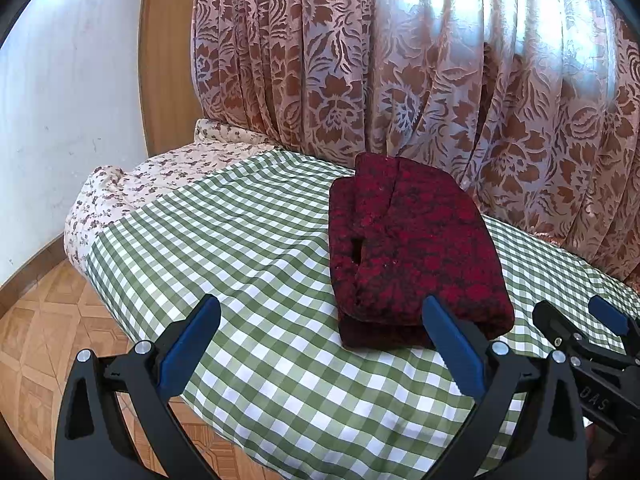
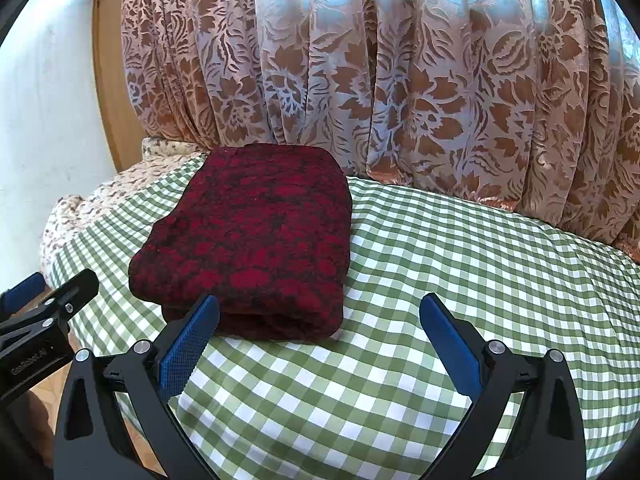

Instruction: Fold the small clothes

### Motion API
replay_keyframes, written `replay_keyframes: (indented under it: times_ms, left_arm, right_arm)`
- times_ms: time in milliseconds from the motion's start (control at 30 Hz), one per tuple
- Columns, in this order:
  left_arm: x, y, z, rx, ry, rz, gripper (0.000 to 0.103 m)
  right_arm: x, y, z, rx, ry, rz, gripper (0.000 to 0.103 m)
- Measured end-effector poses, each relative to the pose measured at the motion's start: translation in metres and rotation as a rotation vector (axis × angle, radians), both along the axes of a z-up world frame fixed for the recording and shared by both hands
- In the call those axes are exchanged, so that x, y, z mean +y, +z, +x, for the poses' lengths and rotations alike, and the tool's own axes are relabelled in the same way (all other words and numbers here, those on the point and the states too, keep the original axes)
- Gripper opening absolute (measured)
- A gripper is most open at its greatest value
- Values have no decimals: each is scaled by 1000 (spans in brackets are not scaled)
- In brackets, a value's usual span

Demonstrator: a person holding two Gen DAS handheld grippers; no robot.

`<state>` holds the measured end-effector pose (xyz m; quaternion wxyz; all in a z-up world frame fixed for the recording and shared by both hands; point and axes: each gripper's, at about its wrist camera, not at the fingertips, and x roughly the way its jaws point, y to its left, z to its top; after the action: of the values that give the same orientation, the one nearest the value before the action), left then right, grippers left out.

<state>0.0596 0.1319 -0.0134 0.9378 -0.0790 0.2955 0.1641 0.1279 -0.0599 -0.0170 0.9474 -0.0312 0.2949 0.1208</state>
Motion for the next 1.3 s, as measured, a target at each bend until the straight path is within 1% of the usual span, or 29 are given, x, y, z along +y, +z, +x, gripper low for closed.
replay_keyframes:
  times_ms: [667,1033,1200,1267,1300]
  left_arm:
    - [0,5,-6,-16,10,-1,101]
    - [-1,6,-5,-22,6,2,101]
    - [0,4,-4,-31,24,25,100]
    - [4,2,-2,-24,29,7,100]
    - [5,-1,1,-8,30,0,100]
  right_arm:
    - [7,3,-4,-9,1,4,99]
    - [10,0,-1,8,-1,3,99]
    - [10,-4,1,15,-5,5,99]
    - [12,-6,3,24,-3,4,99]
    - [12,-7,3,26,-1,4,99]
